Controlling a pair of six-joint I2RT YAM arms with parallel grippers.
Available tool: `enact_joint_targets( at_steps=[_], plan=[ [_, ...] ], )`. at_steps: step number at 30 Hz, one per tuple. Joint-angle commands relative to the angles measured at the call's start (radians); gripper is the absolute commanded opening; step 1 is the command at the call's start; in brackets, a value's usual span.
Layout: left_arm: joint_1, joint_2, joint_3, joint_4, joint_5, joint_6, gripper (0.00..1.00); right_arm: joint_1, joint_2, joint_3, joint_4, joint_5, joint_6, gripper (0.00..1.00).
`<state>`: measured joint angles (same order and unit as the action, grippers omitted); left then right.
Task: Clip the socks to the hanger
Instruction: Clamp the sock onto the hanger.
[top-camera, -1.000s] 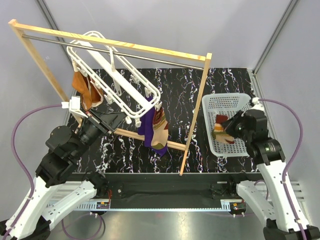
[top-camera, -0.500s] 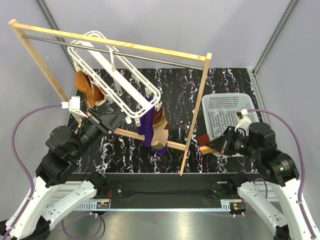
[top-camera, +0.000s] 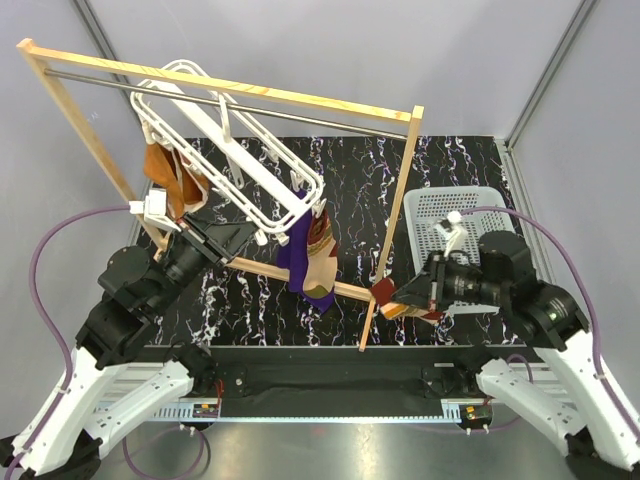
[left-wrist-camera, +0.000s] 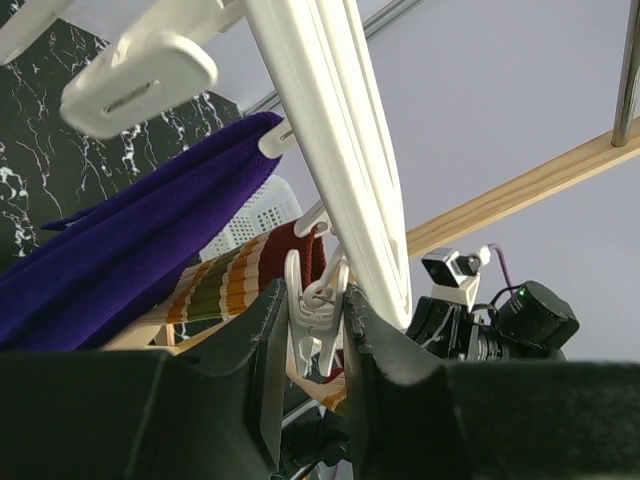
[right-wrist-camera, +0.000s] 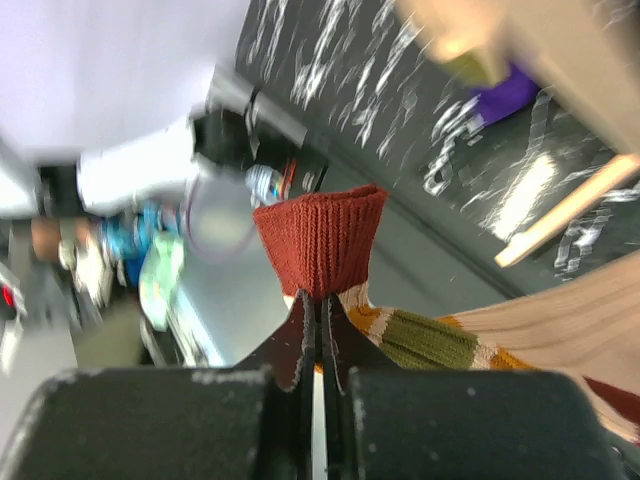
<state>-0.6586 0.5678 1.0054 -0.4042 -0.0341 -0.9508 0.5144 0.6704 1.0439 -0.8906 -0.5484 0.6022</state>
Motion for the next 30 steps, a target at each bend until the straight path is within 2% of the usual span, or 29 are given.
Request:
enact_joint_targets(
  at_steps=[1, 2, 3, 4, 5, 6, 9, 13, 18, 23, 30],
  plan=[
    [-0.003, 0.017, -0.007, -0.015, 0.014, -0.006, 0.0, 0.184, 0.064, 0.059, 0.094, 0.12, 0.004, 0.0],
    [-0.003, 0.018, -0.007, -0.016, 0.013, -0.008, 0.0, 0.273, 0.083, 0.065, 0.113, 0.245, 0.014, 0.0],
    [-0.003, 0.02, -0.007, -0.018, 0.011, -0.008, 0.0, 0.443, 0.127, 0.085, 0.136, 0.325, 0.036, 0.0],
    [-0.001, 0.02, -0.007, -0.021, 0.008, -0.009, 0.0, 0.548, 0.156, 0.102, 0.14, 0.414, 0.042, 0.0],
    [-0.003, 0.02, -0.005, -0.022, 0.008, -0.008, 0.0, 0.631, 0.185, 0.12, 0.143, 0.577, 0.047, 0.0],
    [-0.003, 0.02, -0.005, -0.024, 0.007, -0.009, 0.0, 0.767, 0.249, 0.164, 0.15, 0.643, 0.048, 0.0],
    [-0.003, 0.015, -0.001, -0.027, 0.013, -0.012, 0.0, 0.861, 0.366, 0.238, 0.185, 0.778, 0.048, 0.0],
    [-0.003, 0.006, -0.002, -0.019, 0.028, -0.029, 0.0, 0.872, 0.445, 0.284, 0.263, 0.831, 0.045, 0.0],
    [-0.001, -0.016, -0.027, 0.007, 0.082, -0.065, 0.0, 0.878, 0.52, 0.309, 0.444, 0.844, -0.021, 0.0],
    [-0.001, -0.031, -0.036, 0.008, 0.092, -0.075, 0.0, 0.877, 0.616, 0.389, 0.519, 0.848, -0.08, 0.0],
    [-0.001, -0.043, -0.027, 0.008, 0.102, -0.074, 0.0, 0.878, 0.669, 0.462, 0.575, 0.858, -0.113, 0.0]
  ],
)
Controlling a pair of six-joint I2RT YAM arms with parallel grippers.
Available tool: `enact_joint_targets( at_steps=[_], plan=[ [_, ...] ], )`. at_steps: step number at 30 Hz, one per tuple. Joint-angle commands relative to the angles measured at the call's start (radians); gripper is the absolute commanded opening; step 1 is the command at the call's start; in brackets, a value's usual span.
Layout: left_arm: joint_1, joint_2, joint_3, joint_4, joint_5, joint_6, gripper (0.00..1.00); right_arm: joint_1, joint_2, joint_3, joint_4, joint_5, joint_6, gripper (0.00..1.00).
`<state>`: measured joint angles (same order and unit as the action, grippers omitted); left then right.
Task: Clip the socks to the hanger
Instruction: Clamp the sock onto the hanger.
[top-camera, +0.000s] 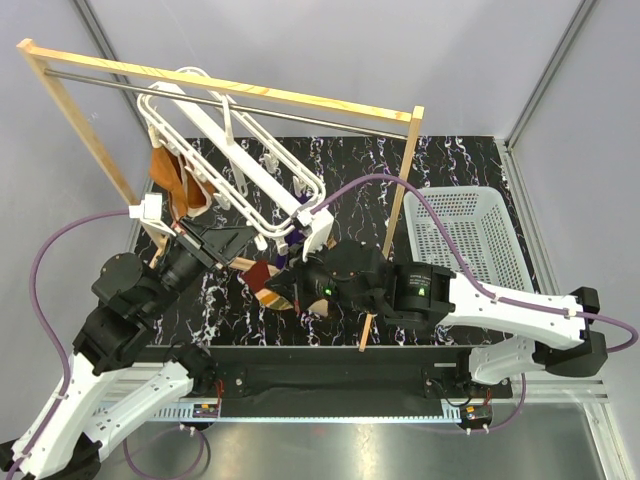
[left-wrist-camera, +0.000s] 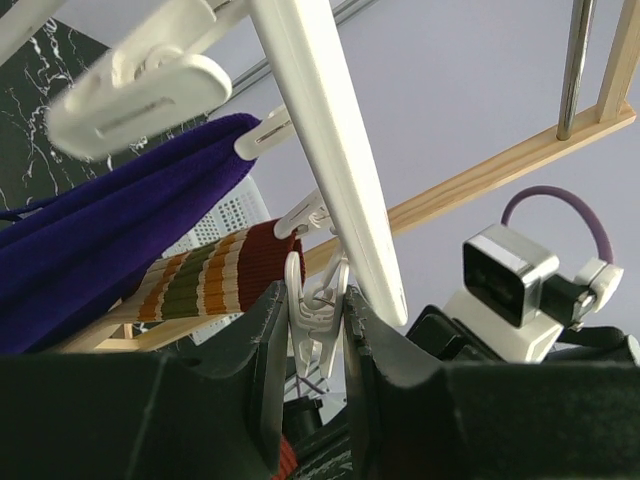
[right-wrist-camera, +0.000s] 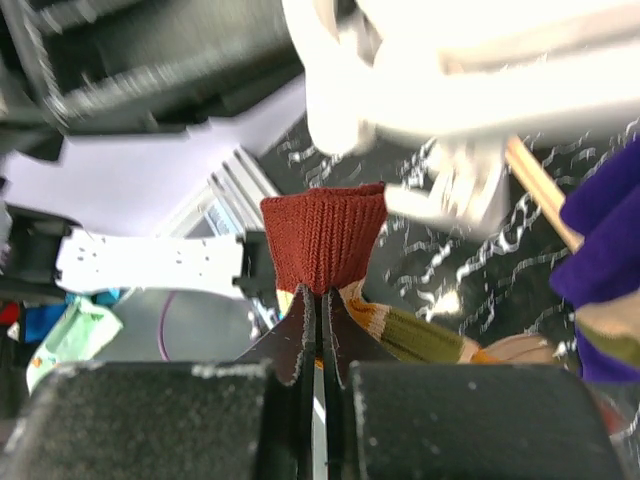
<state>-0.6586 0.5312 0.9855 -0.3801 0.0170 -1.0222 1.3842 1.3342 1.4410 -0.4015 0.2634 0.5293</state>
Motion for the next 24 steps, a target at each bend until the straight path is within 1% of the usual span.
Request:
enact_joint_targets(
  at_steps=[1, 11, 24],
  plan=[
    [-0.001, -0.007, -0.008, -0.016, 0.055, -0.001, 0.0, 0.007, 0.008, 0.07, 0.086, 0.056, -0.04, 0.0],
    [-0.003, -0.008, -0.016, 0.0, 0.066, -0.003, 0.0, 0.009, -0.02, 0.059, 0.086, 0.115, -0.049, 0.0],
    [-0.003, -0.01, -0.016, 0.003, 0.069, 0.002, 0.0, 0.007, -0.035, 0.052, 0.087, 0.132, -0.057, 0.0]
  ],
)
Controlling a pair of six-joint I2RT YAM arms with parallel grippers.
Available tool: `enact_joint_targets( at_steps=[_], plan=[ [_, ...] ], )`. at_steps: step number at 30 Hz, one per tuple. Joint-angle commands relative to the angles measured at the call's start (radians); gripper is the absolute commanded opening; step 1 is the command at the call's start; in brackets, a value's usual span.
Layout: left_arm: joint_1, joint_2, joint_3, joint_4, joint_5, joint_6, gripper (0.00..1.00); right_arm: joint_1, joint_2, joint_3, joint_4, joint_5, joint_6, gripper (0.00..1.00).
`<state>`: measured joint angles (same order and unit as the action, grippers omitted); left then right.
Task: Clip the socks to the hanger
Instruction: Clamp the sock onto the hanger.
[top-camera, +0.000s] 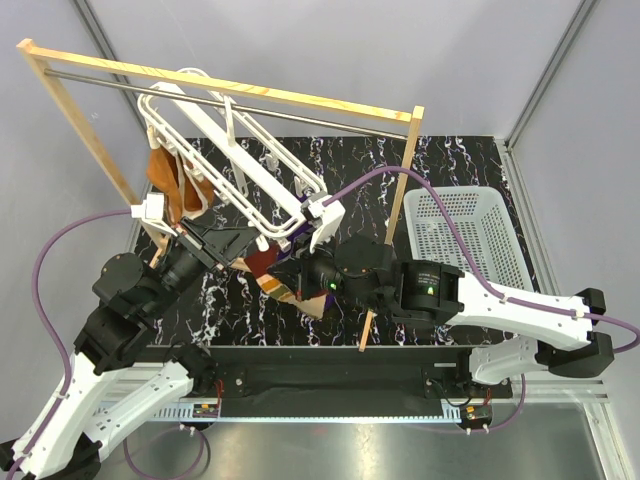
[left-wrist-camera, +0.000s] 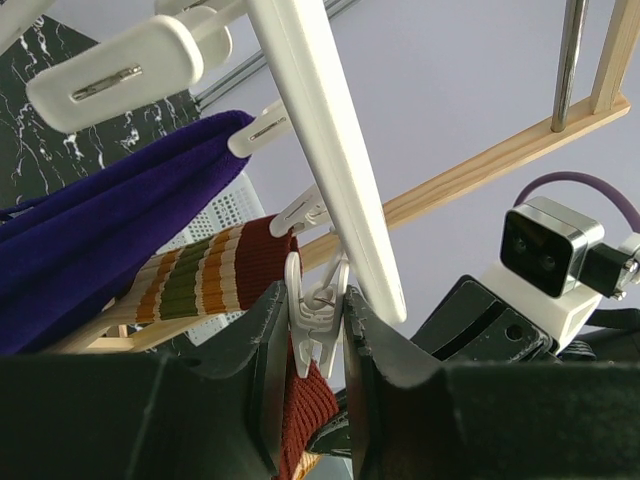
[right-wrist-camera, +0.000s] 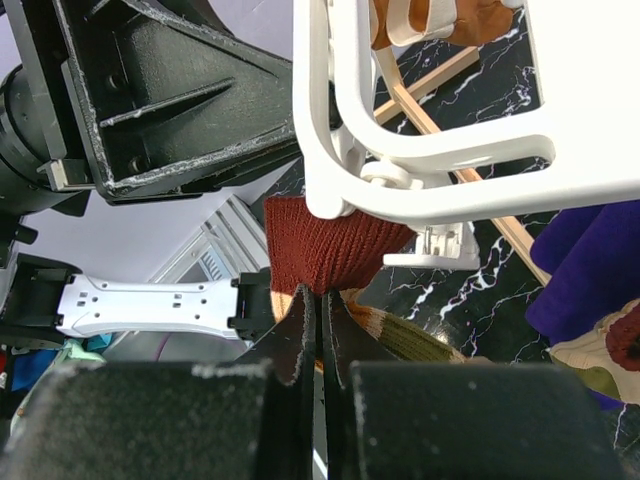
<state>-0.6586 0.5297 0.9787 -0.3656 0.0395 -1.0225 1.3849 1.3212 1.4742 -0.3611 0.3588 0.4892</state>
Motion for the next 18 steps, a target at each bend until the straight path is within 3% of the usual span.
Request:
enact_joint_targets(
  at_steps=[1, 18],
  plan=[
    [-0.001, -0.008, -0.009, -0.012, 0.043, 0.002, 0.0, 0.006, -0.017, 0.018, 0.044, 0.031, -0.015, 0.0],
    [-0.003, -0.004, -0.006, -0.006, 0.046, 0.001, 0.0, 0.008, -0.08, -0.051, 0.068, -0.029, -0.034, 0.0]
  ],
)
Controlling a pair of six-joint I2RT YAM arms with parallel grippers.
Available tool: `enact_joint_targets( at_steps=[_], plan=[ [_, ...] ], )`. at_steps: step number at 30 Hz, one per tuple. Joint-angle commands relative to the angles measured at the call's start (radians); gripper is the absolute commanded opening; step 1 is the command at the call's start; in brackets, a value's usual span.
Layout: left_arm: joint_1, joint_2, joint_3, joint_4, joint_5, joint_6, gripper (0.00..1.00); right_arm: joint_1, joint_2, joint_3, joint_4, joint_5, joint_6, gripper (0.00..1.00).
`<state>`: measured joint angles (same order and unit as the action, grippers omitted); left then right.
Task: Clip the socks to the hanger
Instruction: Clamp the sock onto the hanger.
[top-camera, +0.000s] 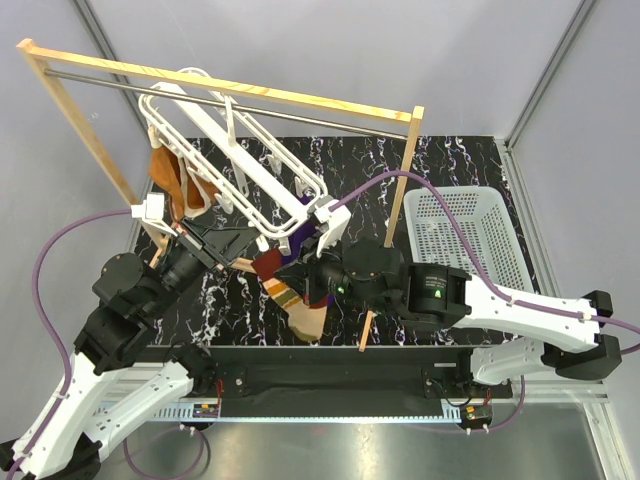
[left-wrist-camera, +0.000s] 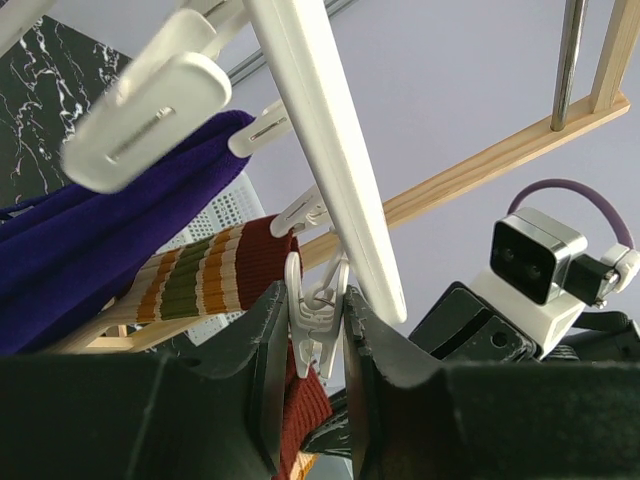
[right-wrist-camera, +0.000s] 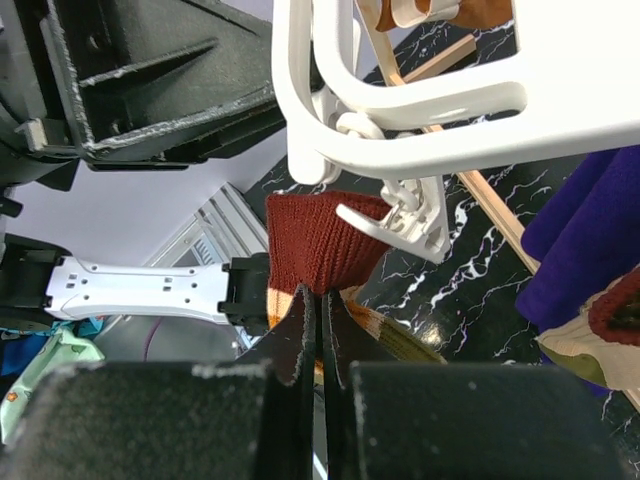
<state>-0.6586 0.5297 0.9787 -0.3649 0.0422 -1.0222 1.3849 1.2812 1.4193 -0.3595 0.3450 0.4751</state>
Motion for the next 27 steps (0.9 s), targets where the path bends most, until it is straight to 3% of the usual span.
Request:
enact_joint_targets(
  at_steps=[1, 27],
  plan=[
    [-0.001, -0.004, -0.009, -0.006, 0.044, -0.001, 0.0, 0.006, -0.043, 0.003, 0.067, -0.015, -0.021, 0.0],
    [-0.001, -0.008, 0.006, 0.0, 0.053, -0.009, 0.0, 0.006, 0.001, 0.017, 0.085, 0.011, -0.032, 0.0]
  ],
)
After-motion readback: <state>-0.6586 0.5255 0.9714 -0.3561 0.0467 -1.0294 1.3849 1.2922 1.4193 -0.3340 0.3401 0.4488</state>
